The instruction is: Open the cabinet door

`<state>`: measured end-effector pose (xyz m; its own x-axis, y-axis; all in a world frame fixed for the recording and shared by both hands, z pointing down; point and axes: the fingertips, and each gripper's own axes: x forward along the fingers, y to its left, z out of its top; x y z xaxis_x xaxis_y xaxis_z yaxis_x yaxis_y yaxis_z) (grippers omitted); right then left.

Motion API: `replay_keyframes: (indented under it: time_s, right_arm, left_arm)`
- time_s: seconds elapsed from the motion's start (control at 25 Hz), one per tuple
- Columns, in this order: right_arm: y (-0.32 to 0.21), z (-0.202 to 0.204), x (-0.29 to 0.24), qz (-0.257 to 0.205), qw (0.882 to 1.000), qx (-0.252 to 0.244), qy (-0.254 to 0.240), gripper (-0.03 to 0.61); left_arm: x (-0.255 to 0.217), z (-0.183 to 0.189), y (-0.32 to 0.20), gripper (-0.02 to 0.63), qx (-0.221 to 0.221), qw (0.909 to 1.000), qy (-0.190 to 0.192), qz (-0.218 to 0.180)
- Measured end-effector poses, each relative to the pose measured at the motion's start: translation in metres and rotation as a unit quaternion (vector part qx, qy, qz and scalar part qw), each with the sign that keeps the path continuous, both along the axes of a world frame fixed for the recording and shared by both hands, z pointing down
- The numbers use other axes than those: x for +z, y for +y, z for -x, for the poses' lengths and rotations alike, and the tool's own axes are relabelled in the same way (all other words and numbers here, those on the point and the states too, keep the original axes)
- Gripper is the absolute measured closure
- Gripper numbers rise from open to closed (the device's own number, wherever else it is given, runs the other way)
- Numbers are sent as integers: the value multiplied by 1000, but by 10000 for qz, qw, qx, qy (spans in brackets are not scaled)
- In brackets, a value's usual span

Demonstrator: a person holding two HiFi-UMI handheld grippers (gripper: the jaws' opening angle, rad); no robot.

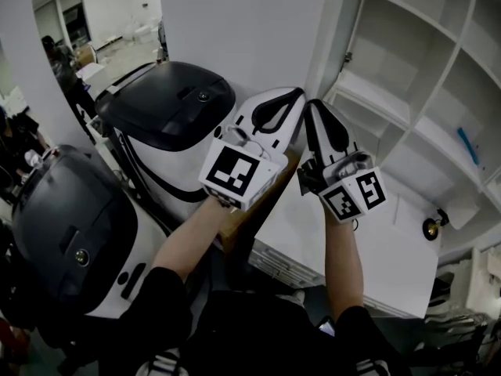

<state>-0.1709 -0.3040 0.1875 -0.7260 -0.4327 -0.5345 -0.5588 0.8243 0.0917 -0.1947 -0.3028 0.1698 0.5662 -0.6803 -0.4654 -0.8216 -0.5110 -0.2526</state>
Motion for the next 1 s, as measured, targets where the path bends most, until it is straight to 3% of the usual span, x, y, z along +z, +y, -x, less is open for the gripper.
replay_keyframes:
  time_s: [0.48, 0.76, 1.0]
  right_arm:
    - [-11, -38, 50, 435, 9935, 951, 448, 558]
    - [2, -60, 74, 329, 9728, 2025, 1080, 558]
    - [4, -91, 115, 848, 9554, 2611, 1084, 558]
  left_arm:
    - [50, -36, 11, 603, 319, 9990, -201, 232]
    - [86, -65, 9, 603, 325, 9976, -233, 559]
    - [123, -90, 8, 603, 438, 9949, -195, 888]
